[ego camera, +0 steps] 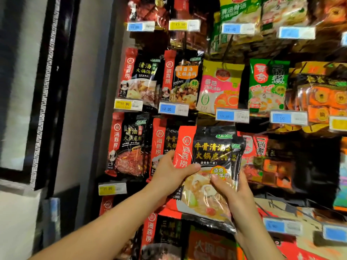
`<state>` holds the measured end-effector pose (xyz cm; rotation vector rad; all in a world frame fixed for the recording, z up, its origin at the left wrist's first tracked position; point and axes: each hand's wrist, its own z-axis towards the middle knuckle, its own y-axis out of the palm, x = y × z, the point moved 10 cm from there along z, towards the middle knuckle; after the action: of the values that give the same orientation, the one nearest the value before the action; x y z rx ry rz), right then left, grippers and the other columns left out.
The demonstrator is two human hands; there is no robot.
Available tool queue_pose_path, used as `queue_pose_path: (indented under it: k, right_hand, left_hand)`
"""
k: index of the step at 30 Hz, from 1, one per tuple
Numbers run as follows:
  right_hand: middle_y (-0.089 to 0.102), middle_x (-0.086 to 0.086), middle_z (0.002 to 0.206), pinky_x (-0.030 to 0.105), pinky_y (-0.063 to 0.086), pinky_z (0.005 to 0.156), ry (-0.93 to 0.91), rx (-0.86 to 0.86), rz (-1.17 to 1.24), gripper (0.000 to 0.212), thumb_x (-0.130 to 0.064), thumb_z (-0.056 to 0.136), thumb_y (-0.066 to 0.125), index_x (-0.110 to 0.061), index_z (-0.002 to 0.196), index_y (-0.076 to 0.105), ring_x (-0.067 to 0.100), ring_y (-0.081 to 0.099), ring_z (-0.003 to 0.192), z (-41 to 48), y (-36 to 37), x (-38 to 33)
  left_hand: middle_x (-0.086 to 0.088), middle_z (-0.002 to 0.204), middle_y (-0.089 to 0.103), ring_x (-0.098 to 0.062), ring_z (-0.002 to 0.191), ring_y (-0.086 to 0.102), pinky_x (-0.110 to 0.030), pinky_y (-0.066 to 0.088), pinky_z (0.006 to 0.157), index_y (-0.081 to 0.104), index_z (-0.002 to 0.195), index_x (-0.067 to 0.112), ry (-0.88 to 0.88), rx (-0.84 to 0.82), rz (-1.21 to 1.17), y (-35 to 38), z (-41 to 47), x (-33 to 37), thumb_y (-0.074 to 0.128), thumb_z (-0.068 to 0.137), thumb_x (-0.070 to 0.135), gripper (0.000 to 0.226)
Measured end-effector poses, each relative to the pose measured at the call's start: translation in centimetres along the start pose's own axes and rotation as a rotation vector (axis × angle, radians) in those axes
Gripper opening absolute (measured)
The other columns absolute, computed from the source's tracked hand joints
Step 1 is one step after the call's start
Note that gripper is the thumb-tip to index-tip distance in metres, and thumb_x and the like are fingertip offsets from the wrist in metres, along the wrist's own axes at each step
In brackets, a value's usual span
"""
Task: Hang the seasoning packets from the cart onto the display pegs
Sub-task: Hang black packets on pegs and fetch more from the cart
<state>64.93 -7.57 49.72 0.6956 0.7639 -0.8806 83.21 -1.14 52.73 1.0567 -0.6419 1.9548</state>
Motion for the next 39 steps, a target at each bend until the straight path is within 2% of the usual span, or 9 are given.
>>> queue_pose_path:
  k: [3,5,8,11,13,16,19,25,39]
  right_hand:
    - [0.035,-0.011,0.163,0.047,0.039,0.11,0.083,0.032,-0.012,0.1,-0.063,0.078,0.072,-0.052,0.159,0.013,0.017,0.051,0.136,-0.2,0.2,0.7]
    - [0.026,-0.016,0.165,0.047,0.035,0.113,0.099,0.032,-0.012,0.096,-0.067,0.082,0.064,-0.049,0.16,0.011,0.018,0.037,0.147,-0.1,0.3,0.8]
    - [0.03,-0.018,0.161,0.044,0.037,0.114,0.085,0.042,-0.007,0.085,-0.06,0.09,0.059,-0.045,0.161,0.016,0.014,0.036,0.146,0.3,0.2,0.7]
    - [0.023,-0.015,0.168,0.048,0.03,0.122,0.017,0.086,-0.09,0.078,-0.05,0.096,0.061,-0.041,0.161,0.019,0.017,0.028,0.153,0.9,-0.8,0.7]
    - [0.026,-0.012,0.167,0.046,0.028,0.123,-0.015,0.106,-0.136,0.07,-0.037,0.103,0.059,-0.035,0.162,0.022,0.018,0.028,0.153,1.3,-1.5,0.7]
    - [0.033,-0.009,0.164,0.046,0.029,0.123,-0.049,0.141,-0.203,0.063,-0.031,0.106,0.055,-0.032,0.162,0.027,0.019,0.032,0.151,1.8,-2.9,0.5]
    - [0.035,-0.009,0.163,0.045,0.028,0.123,-0.052,0.204,-0.265,0.062,-0.031,0.106,0.055,-0.032,0.162,0.028,0.02,0.034,0.151,1.7,-4.7,0.2]
    - [0.04,-0.008,0.16,0.047,0.032,0.121,-0.055,0.245,-0.301,0.06,-0.031,0.105,0.056,-0.032,0.16,0.032,0.022,0.038,0.148,1.6,-5.8,-0.7]
    - [0.036,-0.009,0.163,0.055,0.033,0.12,-0.057,0.296,-0.289,0.064,-0.036,0.103,0.059,-0.04,0.16,0.029,0.023,0.037,0.149,1.3,-7.0,-1.1]
  left_hand:
    - [0.002,0.1,0.075,-0.014,0.092,0.072,-0.026,0.054,0.08,0.065,0.112,0.018,-0.028,0.025,-0.049,-0.6,0.2,-1.2,0.082,0.085,0.029,0.034]
    - [0.004,0.103,0.073,-0.011,0.094,0.07,-0.026,0.054,0.082,0.063,0.111,0.022,-0.05,0.042,-0.072,-1.0,0.1,-1.8,0.079,0.089,0.029,0.028]
    - [0.007,0.105,0.071,-0.005,0.092,0.068,-0.023,0.052,0.079,0.056,0.103,0.033,-0.107,0.032,-0.191,-1.4,0.5,-2.7,0.074,0.093,0.03,0.02]
    - [-0.005,0.123,0.071,-0.025,0.106,0.072,-0.047,0.056,0.097,0.052,0.135,0.021,-0.168,0.025,-0.282,-1.7,0.8,-3.4,0.083,0.082,0.044,0.066]
    - [-0.008,0.118,0.074,-0.03,0.105,0.072,-0.053,0.055,0.098,0.052,0.137,0.016,-0.168,0.038,-0.274,-2.1,1.2,-3.6,0.082,0.084,0.04,0.065]
    - [-0.008,0.105,0.075,-0.023,0.09,0.072,-0.035,0.06,0.08,0.059,0.122,0.017,-0.128,0.121,-0.202,-4.2,2.5,-3.1,0.073,0.093,0.028,0.034]
    - [-0.004,0.098,0.07,-0.014,0.072,0.06,-0.024,0.043,0.056,0.059,0.117,0.016,-0.089,0.218,-0.12,-7.3,3.8,-2.6,0.073,0.094,0.025,0.029]
    - [-0.006,0.107,0.071,-0.019,0.082,0.06,-0.028,0.044,0.067,0.057,0.122,0.017,-0.082,0.249,-0.111,-9.3,5.9,-2.4,0.074,0.093,0.025,0.035]
    - [-0.005,0.095,0.062,-0.014,0.069,0.049,-0.025,0.04,0.059,0.053,0.124,0.008,-0.159,0.192,-0.052,-8.9,8.4,-2.8,0.071,0.095,0.018,0.035]
